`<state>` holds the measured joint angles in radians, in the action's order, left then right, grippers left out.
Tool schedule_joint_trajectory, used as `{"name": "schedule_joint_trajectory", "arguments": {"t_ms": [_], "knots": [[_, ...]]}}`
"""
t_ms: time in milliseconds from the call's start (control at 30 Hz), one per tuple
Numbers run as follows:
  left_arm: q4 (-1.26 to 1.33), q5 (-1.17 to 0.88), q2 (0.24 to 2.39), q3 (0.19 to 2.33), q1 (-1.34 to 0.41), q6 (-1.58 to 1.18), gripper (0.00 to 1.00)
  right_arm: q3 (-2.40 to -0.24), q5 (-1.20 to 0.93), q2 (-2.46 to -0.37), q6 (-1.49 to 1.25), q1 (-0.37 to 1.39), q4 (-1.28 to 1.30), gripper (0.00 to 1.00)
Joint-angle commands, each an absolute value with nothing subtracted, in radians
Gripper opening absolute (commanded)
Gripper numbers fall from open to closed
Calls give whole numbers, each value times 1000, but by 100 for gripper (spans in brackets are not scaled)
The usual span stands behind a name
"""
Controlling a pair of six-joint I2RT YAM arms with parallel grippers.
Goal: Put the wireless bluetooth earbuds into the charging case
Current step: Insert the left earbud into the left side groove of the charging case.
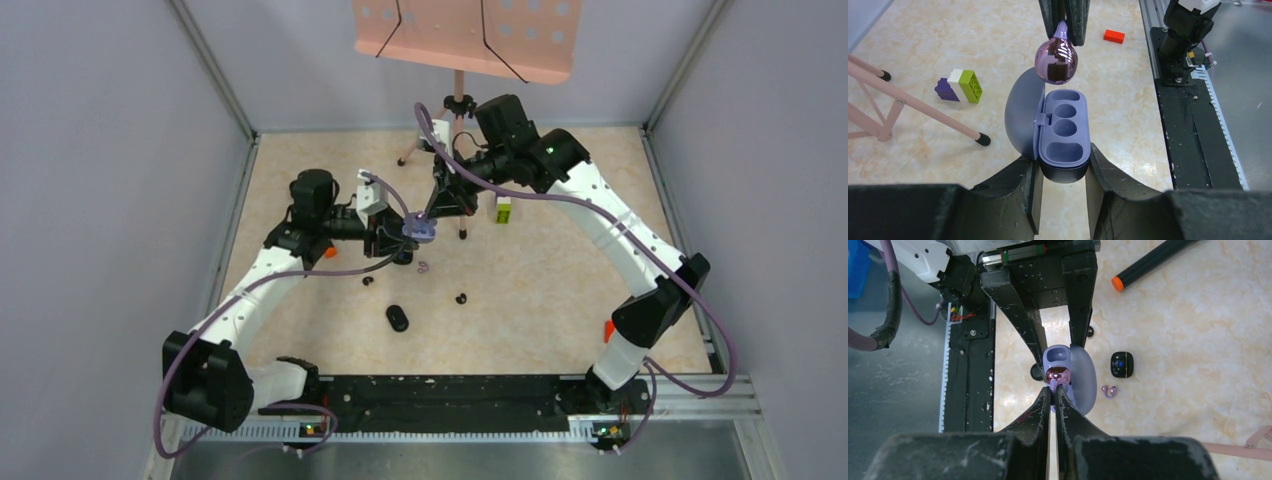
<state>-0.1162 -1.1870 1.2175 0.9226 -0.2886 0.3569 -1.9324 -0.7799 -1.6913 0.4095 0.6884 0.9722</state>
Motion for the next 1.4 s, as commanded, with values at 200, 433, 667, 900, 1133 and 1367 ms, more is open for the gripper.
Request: {"name": "schedule_joint_trajectory", "arguments": {"t_ms": [200, 433, 667, 900, 1133, 1367], "knots": [[-101, -1242, 1200, 989, -310, 348, 0, -1939, -849, -1719, 357, 721, 903, 0], [-102, -1253, 1192, 1001, -313, 323, 0, -1950, -857, -1746, 357, 726, 893, 0], [-95, -1251, 1193, 1012, -313, 310, 0, -1947, -852, -1758, 374, 727, 893, 0], [-75, -1239, 1203, 1015, -312, 290, 0, -1935, -841, -1743, 388, 726, 896, 0], [-39, -1227, 1212, 1015, -312, 257, 0, -1930, -835, -1734, 395, 726, 905, 0], [-42, -1223, 1208, 1009, -311, 259, 0, -1919, -826, -1716, 402, 721, 913, 0]]}}
